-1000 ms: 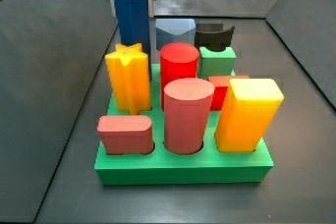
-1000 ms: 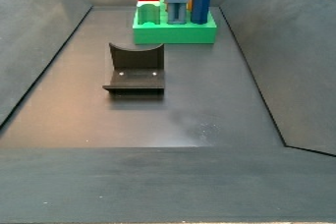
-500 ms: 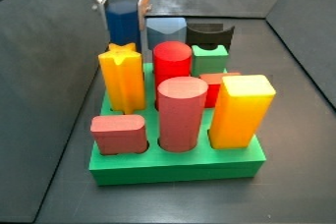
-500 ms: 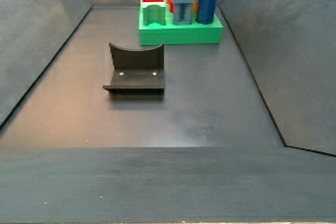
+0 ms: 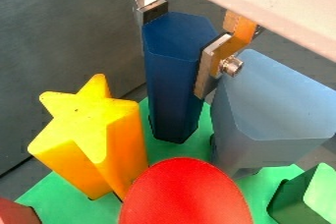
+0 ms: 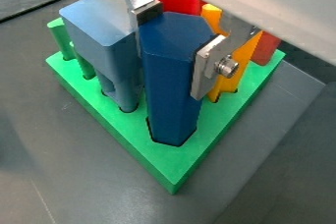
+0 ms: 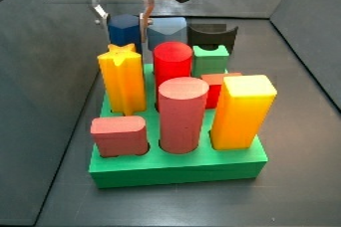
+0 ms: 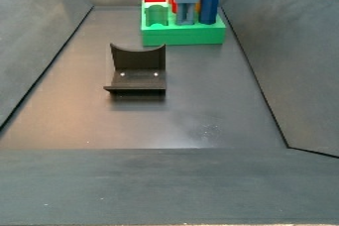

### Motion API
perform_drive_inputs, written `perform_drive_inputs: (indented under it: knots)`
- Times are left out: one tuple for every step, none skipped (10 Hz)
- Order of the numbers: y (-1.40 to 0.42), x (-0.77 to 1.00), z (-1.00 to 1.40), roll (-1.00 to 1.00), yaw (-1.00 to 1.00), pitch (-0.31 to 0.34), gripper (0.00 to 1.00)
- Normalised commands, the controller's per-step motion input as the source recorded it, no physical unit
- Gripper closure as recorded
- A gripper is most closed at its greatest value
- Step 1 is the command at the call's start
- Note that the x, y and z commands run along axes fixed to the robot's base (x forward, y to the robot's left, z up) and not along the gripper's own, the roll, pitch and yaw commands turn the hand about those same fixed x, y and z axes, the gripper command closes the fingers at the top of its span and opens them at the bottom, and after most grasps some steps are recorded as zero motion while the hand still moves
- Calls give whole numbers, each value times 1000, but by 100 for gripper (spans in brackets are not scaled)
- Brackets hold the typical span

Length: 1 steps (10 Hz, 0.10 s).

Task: Pick up the hexagon object. Move up. Move to above the board. Insert the hexagon object.
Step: Insert the hexagon object.

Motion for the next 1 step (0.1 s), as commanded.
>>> perform_drive_inputs:
  knots:
    - [0,0,0,0,0,0,100]
